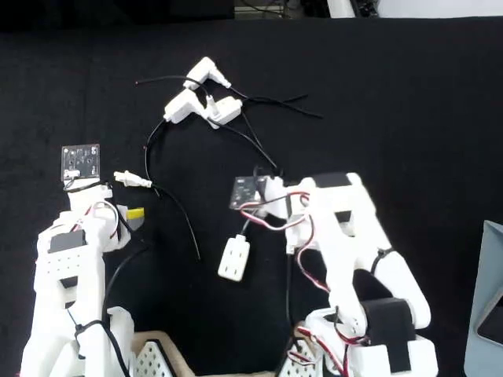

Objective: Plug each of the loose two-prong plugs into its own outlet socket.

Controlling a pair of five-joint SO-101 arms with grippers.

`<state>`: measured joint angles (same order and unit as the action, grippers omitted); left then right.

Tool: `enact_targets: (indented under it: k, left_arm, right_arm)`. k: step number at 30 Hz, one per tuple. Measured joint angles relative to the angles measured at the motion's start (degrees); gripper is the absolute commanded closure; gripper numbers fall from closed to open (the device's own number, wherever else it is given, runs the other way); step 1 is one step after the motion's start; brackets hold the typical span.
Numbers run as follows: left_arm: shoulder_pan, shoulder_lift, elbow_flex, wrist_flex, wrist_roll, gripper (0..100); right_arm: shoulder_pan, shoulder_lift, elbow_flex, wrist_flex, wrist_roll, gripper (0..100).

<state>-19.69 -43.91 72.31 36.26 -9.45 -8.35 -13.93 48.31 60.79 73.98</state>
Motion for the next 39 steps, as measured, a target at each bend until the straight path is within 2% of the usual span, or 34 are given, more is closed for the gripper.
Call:
enact_targets:
  k: [11, 19, 22, 26, 34, 39]
  left_arm:
    - [0.0, 0.0, 0.0, 0.0, 0.0, 68]
    - [0.0, 0.0, 0.0, 0.0, 0.0, 68]
    - [0.0, 0.0, 0.0, 0.0, 0.0, 68]
    - [0.0, 0.0, 0.0, 0.0, 0.0, 68]
    - [0.0, 0.0, 0.0, 0.0, 0.0, 68]
    - [0.0, 0.0, 0.0, 0.0, 0.0, 68]
  right_arm:
    - [-1.49, 6.42, -0.26, -4.13, 0.0, 71.1]
    - [-1.23, 9.23, -3.25, -0.09, 0.0, 94.7]
    - [-0.88, 9.32, -4.13, 2.29, 0.09, 98.6]
    - [2.64, 9.93, -5.71, 5.54, -0.18, 98.6]
    - [13.36, 11.43, -9.32, 14.95, -11.69, 98.6]
    - [18.2, 11.43, -11.16, 15.82, -12.57, 95.8]
